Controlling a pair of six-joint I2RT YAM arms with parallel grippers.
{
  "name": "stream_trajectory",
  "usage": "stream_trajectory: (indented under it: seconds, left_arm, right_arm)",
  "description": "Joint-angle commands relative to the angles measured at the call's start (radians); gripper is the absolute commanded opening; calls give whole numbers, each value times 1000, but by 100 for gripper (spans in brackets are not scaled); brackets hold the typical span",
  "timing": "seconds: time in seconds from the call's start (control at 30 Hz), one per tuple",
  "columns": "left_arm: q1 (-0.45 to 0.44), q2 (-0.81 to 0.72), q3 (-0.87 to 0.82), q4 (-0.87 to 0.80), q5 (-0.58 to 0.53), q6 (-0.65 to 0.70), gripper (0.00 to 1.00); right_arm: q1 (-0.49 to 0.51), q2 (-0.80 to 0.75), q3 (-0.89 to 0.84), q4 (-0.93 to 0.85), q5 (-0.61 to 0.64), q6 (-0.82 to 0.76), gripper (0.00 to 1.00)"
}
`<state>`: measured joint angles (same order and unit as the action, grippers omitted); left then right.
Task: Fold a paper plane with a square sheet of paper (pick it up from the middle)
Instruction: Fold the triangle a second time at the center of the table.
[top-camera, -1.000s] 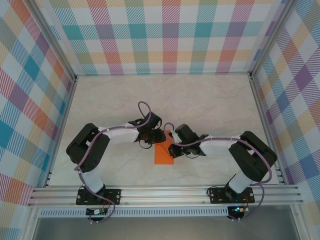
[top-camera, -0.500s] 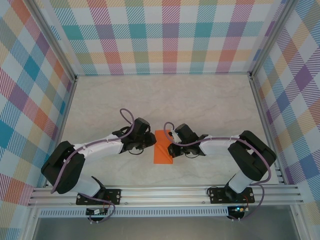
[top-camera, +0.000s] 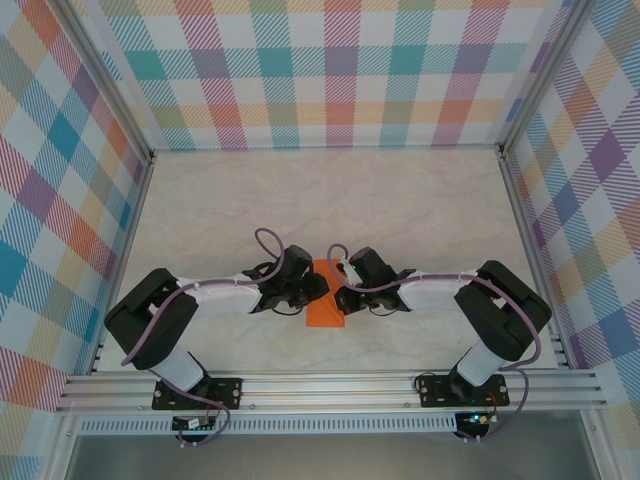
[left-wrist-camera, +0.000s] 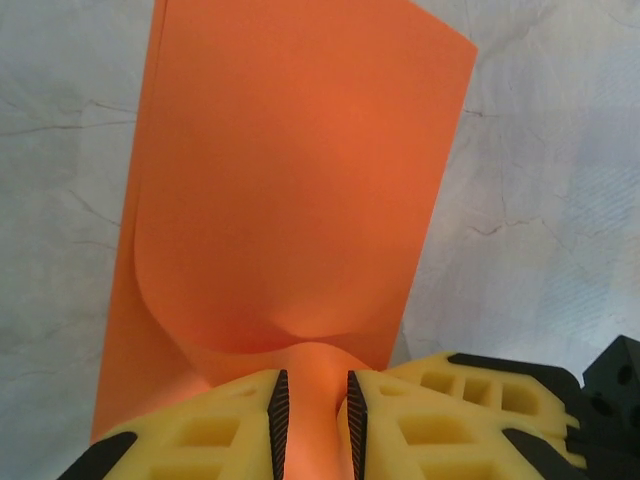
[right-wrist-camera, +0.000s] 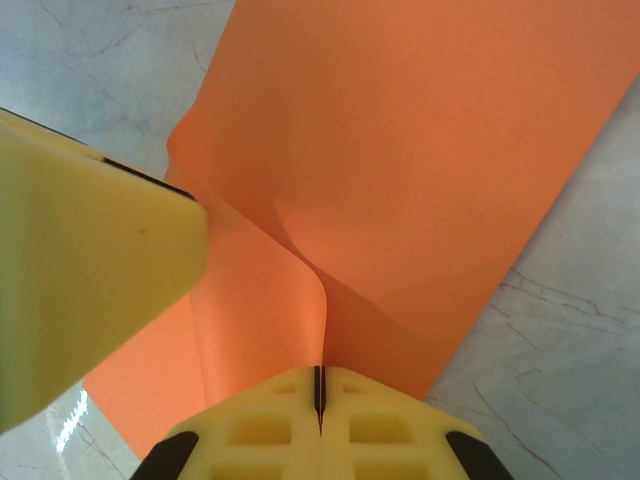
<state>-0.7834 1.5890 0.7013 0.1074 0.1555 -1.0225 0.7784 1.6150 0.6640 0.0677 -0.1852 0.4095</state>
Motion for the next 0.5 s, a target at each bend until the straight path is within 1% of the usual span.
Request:
stream_trajectory:
  seconds: [0.0,0.17,0.47]
  left_arm:
    - [-11,14,-27,101,-16,-51,25]
    - [-13,10,-36,145,-21,-70,25]
    - [-13,24,-51,114,-36,-71,26]
  right_arm:
    - [-5,36,-8,-18,7,8,2]
    - [-5,40,-9,-15,9,8,3]
    - [-5,39,-6,-17,12,9,2]
